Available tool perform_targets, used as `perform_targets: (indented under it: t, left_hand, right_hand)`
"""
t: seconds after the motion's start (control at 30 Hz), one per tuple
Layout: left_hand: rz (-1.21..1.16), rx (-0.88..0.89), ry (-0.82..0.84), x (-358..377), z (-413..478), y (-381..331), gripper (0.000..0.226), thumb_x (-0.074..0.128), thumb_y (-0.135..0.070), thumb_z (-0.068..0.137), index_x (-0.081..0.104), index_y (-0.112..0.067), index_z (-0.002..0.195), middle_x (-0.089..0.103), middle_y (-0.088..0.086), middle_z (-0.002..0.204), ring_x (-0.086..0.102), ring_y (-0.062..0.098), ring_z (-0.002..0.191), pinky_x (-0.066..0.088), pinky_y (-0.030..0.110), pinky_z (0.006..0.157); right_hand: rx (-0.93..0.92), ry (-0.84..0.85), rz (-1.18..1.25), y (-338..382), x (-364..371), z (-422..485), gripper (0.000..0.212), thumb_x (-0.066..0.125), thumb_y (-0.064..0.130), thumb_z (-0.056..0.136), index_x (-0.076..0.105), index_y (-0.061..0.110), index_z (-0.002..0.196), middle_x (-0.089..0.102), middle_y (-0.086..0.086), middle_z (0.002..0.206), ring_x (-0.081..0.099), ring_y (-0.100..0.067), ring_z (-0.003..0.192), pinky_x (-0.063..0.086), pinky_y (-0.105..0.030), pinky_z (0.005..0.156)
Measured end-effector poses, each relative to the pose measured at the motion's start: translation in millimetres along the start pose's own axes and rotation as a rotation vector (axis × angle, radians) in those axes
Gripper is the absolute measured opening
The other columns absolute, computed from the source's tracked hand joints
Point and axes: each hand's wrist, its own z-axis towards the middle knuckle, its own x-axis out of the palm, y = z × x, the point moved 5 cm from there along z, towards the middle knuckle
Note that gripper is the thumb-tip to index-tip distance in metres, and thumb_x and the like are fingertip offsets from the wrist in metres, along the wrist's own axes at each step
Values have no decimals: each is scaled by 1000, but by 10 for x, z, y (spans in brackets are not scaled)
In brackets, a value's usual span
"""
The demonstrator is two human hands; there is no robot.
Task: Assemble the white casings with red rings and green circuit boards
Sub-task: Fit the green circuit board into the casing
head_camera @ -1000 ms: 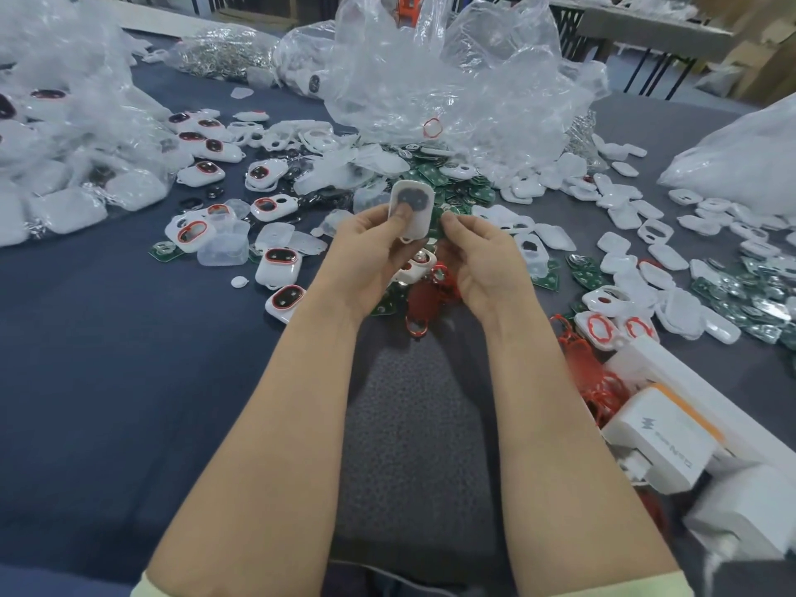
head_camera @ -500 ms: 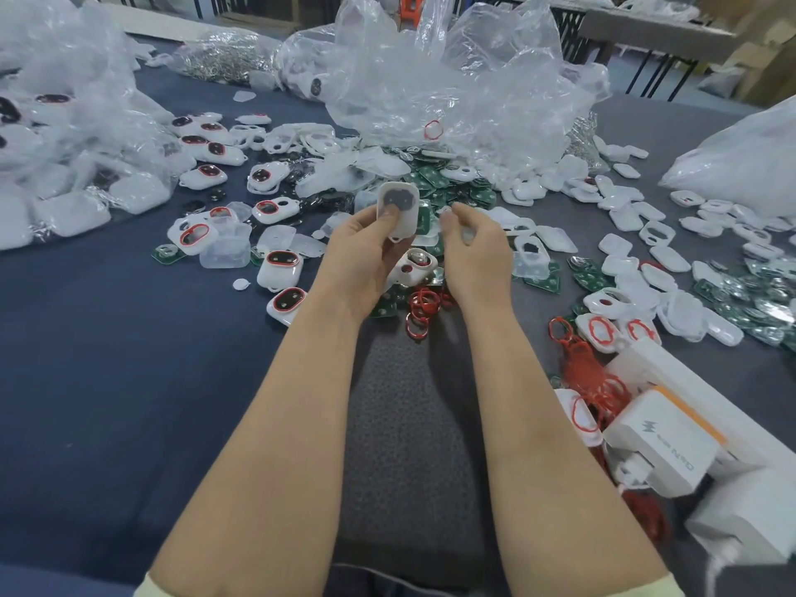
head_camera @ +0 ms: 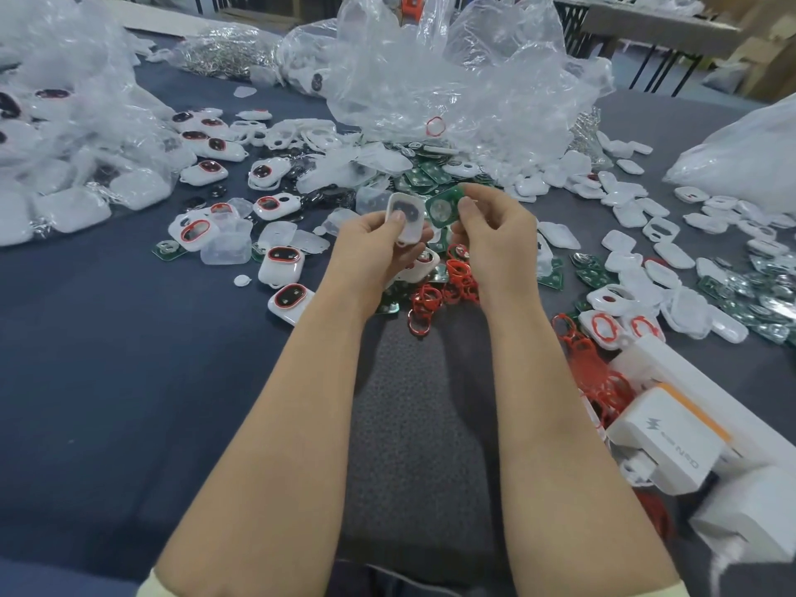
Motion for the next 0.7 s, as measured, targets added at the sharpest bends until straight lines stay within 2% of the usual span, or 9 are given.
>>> perform_targets:
  t: [0.1, 0.2, 0.27, 0.33, 0.5, 0.7]
  left_hand:
    - [-79, -38, 8, 18, -5, -5, 27, 43, -20, 102, 60, 1, 100, 67, 17, 96, 69, 19, 77, 59, 23, 67]
    - [-114, -97, 29, 51, -16, 16, 33, 38, -24, 104, 57, 2, 113, 67, 18, 101, 69, 22, 78, 60, 25, 62]
    - [-99, -114, 51, 65, -29, 26, 31, 36, -23, 105, 59, -1, 104, 69, 14, 91, 70, 18, 71, 60, 26, 63]
    - [-69, -111, 68, 71, -41, 21, 30, 37, -20, 104, 61, -5, 93, 71, 8, 77, 70, 13, 64, 60, 25, 63]
    - [-57, -88, 100, 85, -52, 12, 30, 37, -17, 104, 61, -7, 87, 71, 1, 63, 70, 9, 59, 60, 24, 62]
    - [-40, -79, 94, 77, -35, 18, 29, 39, -15, 103, 62, -6, 86, 70, 3, 65, 69, 10, 59, 60, 24, 62]
  right_hand:
    - [-68, 2, -56, 82, 3, -19, 8, 58, 8, 93, 61, 15, 91, 63, 2, 77, 59, -6, 64, 53, -24, 67]
    - [-130, 36, -121, 129, 34, -40, 10, 59, 8, 91, 62, 17, 89, 64, 2, 81, 61, -9, 74, 52, -24, 72]
    - [-146, 75, -152, 135, 65, -54, 10, 59, 7, 91, 63, 16, 90, 66, 0, 83, 62, -10, 77, 52, -24, 73]
    - [-162, 100, -192, 129, 80, -55, 10, 59, 8, 90, 64, 17, 89, 66, -1, 84, 64, -14, 84, 53, -31, 80]
    - [-184, 138, -252, 111, 115, -57, 12, 60, 10, 89, 64, 20, 87, 60, 13, 77, 62, -16, 84, 53, -41, 82]
    - [-199, 131, -305, 85, 126, -40, 11, 62, 14, 88, 63, 24, 86, 61, 14, 79, 57, -7, 79, 50, -28, 77]
